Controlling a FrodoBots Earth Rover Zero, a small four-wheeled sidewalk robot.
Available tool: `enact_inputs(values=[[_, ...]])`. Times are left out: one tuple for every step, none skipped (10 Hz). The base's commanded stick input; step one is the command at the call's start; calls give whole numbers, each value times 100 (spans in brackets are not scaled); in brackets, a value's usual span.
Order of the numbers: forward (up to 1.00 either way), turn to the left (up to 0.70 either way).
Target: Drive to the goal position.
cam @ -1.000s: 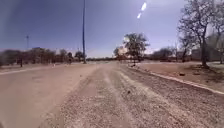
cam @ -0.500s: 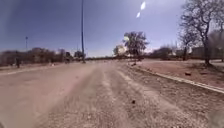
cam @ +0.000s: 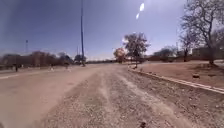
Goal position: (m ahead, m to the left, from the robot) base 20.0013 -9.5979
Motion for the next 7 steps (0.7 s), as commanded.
enact_inputs(values=[[100,0],[100,0],[100,0],[100,0],[100,0],[100,0],[100,0]])
